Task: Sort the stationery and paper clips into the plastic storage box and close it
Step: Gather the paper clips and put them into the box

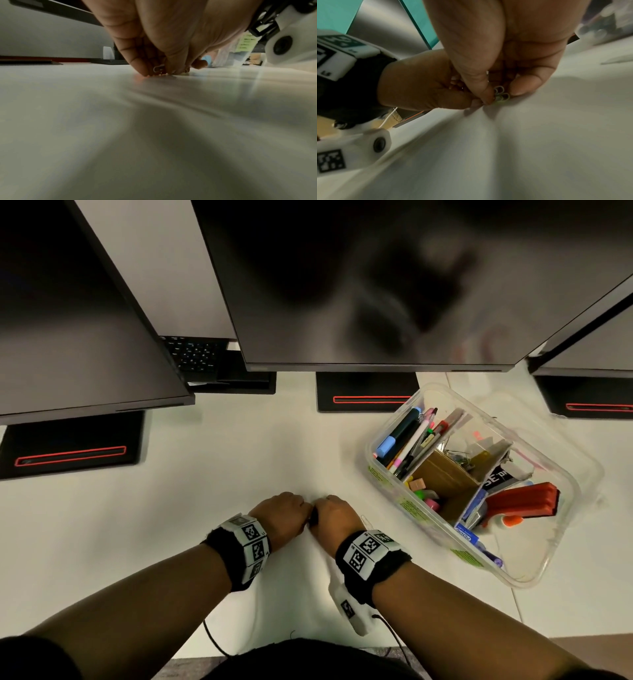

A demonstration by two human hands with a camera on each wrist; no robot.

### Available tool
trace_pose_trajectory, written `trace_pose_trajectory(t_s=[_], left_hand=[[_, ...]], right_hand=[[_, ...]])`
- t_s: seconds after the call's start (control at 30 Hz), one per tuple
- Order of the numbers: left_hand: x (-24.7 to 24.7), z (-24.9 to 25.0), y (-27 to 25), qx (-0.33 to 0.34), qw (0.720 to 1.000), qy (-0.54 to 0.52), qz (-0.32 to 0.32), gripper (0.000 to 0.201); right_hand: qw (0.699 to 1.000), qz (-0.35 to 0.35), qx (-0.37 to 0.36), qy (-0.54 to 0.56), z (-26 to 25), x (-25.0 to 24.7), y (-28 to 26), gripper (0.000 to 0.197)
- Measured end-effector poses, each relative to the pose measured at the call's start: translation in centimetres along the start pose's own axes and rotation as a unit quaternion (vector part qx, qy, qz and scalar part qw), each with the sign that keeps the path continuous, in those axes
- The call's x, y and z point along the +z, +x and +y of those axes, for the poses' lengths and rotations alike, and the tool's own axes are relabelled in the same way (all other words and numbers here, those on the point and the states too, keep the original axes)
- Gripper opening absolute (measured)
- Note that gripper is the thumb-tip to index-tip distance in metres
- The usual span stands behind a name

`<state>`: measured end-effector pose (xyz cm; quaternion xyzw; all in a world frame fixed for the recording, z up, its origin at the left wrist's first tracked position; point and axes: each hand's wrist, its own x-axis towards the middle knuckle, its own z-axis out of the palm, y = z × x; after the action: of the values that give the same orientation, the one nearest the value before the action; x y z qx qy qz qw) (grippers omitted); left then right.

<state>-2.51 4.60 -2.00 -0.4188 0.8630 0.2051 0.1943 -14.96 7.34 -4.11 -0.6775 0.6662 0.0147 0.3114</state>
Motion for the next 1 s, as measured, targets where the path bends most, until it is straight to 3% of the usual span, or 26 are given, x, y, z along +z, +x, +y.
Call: trace_pose_trajectory(t_s=[0.13, 0.3, 0.43, 0.57, 0.67, 0.87, 1.0], left_hand=[[0.2, 0.0, -0.1, 0.04, 0.999, 0.021, -0.021, 0.033], [-0.9, 1.3, 1.3, 0.054, 0.999, -0.008, 0.004, 0.033], [-1.6, 2.3, 2.9, 0.059, 0.997, -0.046, 0.021, 0.026], [-1.6, 3.1, 4.7, 0.054, 0.994, -0.092, 0.026, 0.027], [-1.5, 4.8, 5.6, 0.064, 0.99, -0.122, 0.028, 0.032], [-1.7, 7.5, 6.5, 0.129, 0.992, 0.002, 0.002, 0.024], [-1.5, 8.0, 6.8, 0.15, 0.987, 0.064, -0.002, 0.029]], right_hand=[[1.0, -0.006, -0.008, 0.016, 0.7, -0.4, -1.3, 0.025], [0.998, 0.027, -0.021, 0.058, 2.8, -2.6, -3.0, 0.018], [0.996, 0.046, 0.032, 0.065, 5.3, -3.7, -4.5, 0.011], [0.99, 0.057, 0.099, 0.085, 7.5, -4.1, -6.3, 0.017], [0.987, 0.088, 0.096, 0.093, 7.1, -4.8, -7.6, 0.012], [0.989, 0.11, 0.027, 0.099, 4.9, -8.7, -11.1, 0.011], [0.98, 0.148, 0.018, 0.131, 5.1, -11.8, -12.0, 0.013]])
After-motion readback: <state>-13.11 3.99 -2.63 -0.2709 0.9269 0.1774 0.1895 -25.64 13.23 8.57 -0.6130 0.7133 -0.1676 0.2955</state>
